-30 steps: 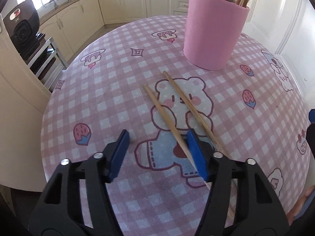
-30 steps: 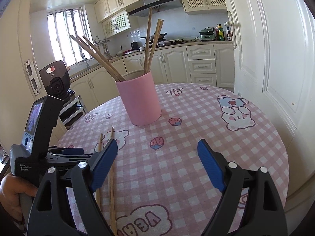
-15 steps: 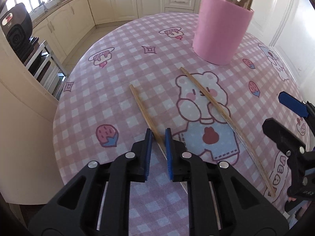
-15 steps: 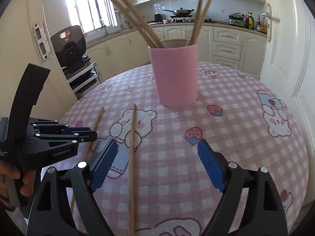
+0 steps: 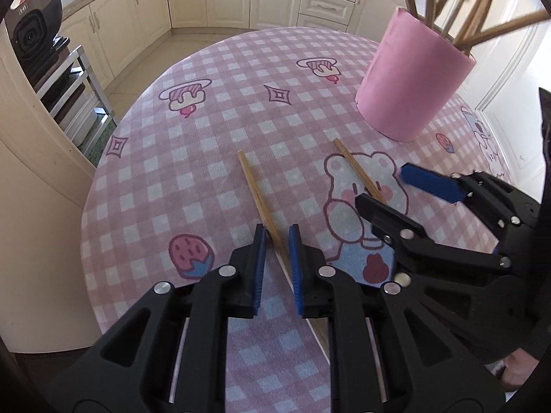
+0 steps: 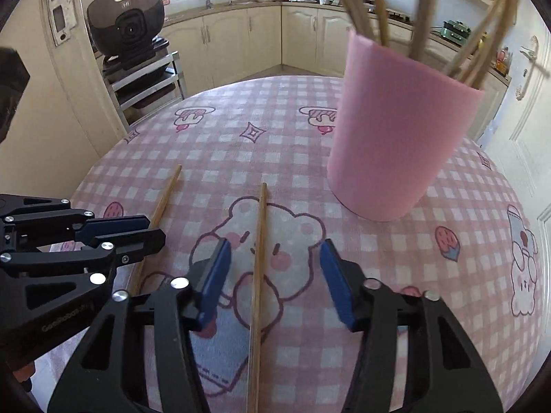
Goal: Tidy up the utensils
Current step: 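Close the left tool on one chopstick while the right tool grasps the other chopstick, then lift the left tool's chopstick upright over the pink cup while the right tool carries its chopstick there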
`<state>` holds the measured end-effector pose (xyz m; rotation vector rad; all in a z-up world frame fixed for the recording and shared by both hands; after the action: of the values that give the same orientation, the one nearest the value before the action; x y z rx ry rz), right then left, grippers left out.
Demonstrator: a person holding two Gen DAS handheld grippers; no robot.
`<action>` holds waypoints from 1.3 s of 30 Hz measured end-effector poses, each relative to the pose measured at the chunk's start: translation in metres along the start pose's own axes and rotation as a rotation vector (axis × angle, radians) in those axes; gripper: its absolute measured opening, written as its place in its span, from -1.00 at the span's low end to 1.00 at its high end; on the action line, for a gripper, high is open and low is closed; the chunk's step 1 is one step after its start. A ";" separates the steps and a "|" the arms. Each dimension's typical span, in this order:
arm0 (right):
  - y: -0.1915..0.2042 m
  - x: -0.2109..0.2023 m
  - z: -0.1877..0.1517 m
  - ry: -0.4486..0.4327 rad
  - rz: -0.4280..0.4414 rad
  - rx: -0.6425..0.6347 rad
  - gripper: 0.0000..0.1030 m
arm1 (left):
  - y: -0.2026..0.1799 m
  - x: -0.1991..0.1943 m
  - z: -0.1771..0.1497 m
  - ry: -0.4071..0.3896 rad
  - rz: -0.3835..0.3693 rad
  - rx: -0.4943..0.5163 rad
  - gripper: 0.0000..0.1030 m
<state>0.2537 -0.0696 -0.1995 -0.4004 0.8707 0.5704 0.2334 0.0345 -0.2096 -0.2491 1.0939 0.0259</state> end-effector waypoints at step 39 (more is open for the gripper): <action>-0.021 -0.124 -0.011 -0.219 0.138 0.139 -0.91 | -0.043 -0.080 -0.010 -0.106 -0.108 0.054 -0.86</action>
<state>0.1964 -0.1291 -0.1037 -0.1490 0.7255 0.6634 0.1939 -0.0012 -0.1355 -0.2553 0.9731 -0.0863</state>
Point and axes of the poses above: each gripper's, at about its wrist camera, not at the fingertips, and x roughly the way its jaws point, y to its left, z to its top, the point moved 4 cm from there along x, roughly the way its jaws point, and after that the axes turned 10 degrees about -x, right-handed, at the moved point
